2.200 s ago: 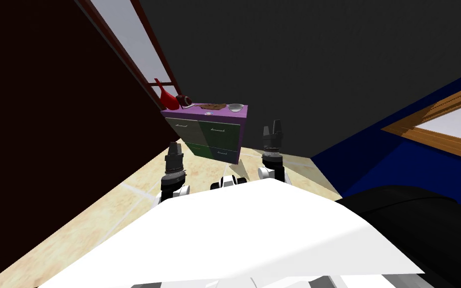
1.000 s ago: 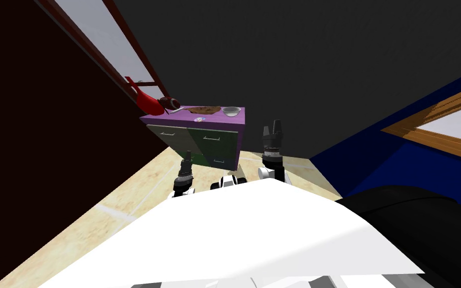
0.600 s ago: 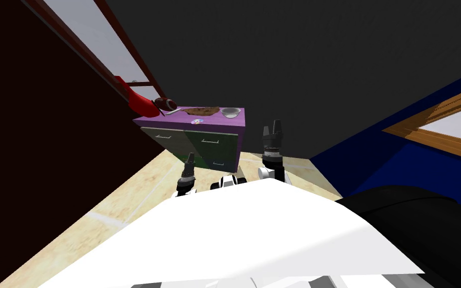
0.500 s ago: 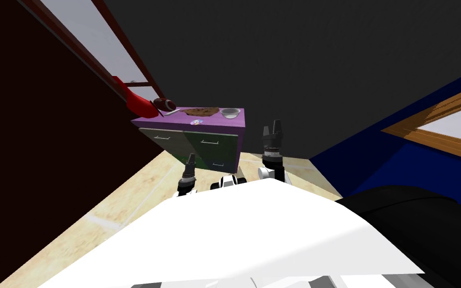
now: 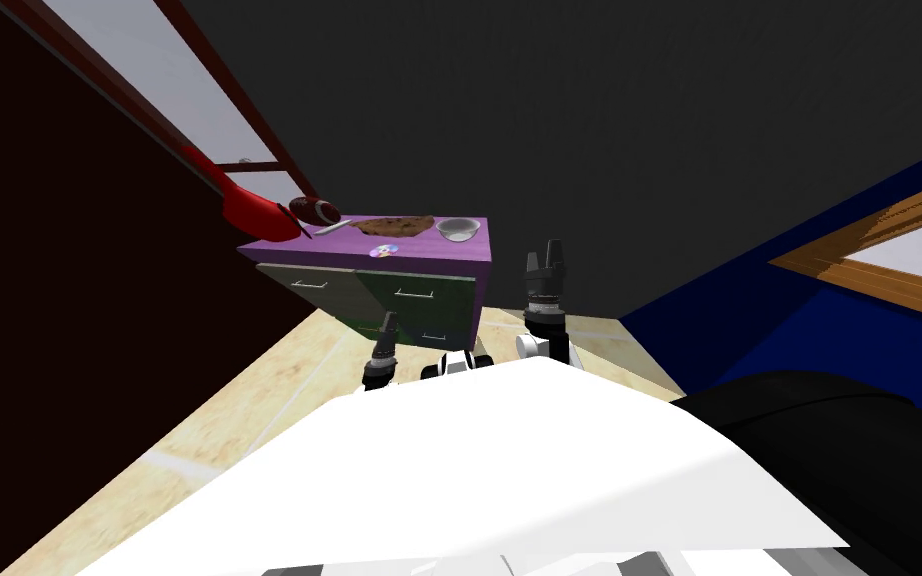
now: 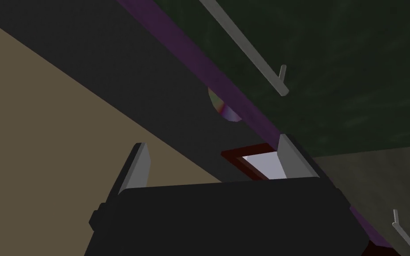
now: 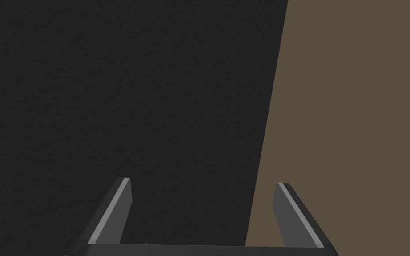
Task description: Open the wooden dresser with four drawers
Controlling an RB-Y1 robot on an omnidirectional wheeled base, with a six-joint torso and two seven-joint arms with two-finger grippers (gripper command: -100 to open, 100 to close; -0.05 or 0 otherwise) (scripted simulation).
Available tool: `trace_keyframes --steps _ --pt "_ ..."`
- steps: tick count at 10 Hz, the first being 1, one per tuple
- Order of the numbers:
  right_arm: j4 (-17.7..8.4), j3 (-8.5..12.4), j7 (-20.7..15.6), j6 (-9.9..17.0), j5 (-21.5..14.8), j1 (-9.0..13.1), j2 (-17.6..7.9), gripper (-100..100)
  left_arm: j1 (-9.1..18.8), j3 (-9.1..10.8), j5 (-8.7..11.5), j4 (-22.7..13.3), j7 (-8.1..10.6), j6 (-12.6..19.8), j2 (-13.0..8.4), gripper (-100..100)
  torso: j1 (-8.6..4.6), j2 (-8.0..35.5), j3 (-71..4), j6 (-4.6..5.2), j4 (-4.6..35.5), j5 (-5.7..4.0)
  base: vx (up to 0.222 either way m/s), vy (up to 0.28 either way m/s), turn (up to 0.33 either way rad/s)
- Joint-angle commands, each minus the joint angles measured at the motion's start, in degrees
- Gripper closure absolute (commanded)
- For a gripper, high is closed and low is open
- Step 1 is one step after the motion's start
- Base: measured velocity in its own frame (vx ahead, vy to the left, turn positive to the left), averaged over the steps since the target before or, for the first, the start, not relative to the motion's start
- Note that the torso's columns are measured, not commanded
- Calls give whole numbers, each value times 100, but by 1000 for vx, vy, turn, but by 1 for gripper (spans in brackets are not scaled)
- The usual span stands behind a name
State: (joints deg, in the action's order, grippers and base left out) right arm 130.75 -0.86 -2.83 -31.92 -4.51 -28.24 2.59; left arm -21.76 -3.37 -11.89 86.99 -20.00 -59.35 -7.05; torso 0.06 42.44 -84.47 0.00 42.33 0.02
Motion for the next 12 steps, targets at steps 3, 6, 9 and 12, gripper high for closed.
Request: trace_keyframes --steps 3,6,9,12 --pt "0 0 0 0 0 -1 0 0 133 -42 -63 -656 -151 -356 98 -100 -6 -24 -15 0 -7 -2 102 3 -46" --pt "0 0 0 0 0 0 0 0 194 -71 -102 -987 -234 -542 277 -100 -7 -6 -5 0 -2 -2 81 -2 -34" --pt "0 0 0 0 0 1 0 0 279 -59 -102 -883 -193 -359 317 -100 -4 3 1 -1 1 -1 4 2 -17" --pt "0 0 0 0 0 1 0 0 398 -37 -97 -688 -121 -59 286 -100 -9 -18 -12 0 -6 -3 -4 -18 -1"
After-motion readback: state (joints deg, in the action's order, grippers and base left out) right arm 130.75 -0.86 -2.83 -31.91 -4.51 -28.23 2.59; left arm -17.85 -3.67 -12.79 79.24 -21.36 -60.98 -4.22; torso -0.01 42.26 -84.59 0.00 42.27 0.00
